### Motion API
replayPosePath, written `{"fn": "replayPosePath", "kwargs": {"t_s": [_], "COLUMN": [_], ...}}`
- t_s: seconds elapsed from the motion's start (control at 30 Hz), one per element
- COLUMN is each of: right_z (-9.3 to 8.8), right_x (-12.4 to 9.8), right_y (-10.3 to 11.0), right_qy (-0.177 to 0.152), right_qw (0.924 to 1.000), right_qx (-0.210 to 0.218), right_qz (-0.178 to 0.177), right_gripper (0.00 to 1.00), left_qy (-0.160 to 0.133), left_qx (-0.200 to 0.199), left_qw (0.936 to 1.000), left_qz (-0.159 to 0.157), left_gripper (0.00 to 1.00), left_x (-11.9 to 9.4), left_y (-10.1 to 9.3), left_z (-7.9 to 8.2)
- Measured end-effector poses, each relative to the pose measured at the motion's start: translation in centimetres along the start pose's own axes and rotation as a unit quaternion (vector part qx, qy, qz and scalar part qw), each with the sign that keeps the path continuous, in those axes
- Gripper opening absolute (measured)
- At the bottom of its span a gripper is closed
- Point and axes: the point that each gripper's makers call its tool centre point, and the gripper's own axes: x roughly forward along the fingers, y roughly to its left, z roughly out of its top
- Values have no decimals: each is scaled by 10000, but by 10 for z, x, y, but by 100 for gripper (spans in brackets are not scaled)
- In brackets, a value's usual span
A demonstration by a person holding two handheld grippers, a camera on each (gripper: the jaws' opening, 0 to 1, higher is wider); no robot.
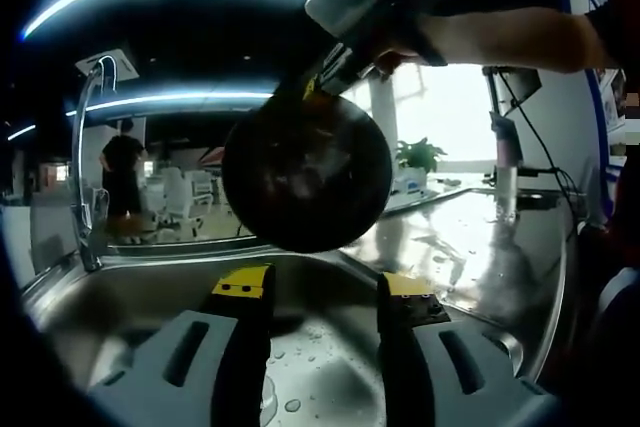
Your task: Pick up bowl with dirty water move over sink pour dirty water into sink return bowl to place
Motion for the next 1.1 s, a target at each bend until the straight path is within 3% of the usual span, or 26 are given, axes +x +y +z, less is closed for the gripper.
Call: {"fn": "replayPosePath", "kwargs": {"t_s": [0.13, 0.3, 0.53, 1.1], "right_z": [1, 10, 13, 30], "right_x": [0, -1, -5, -14], "right_y": [-2, -8, -5, -7], "right_qy": [-26, -222, -292, -461], "right_qw": [10000, 9985, 9983, 9939], "right_qx": [-34, -408, -406, -855], "right_qz": [-37, -284, -283, -529], "right_gripper": [0, 0, 0, 0], "left_qy": [1, -4, 0, 31], "left_qx": [-1, -3, 3, 38], "left_qw": [10000, 10000, 10000, 10000], "left_qz": [-1, -5, -5, -6], "left_gripper": [40, 40, 40, 39], "left_x": [0, 0, 0, 0], "left_y": [0, 1, 0, -1], "left_z": [0, 0, 0, -1]}}
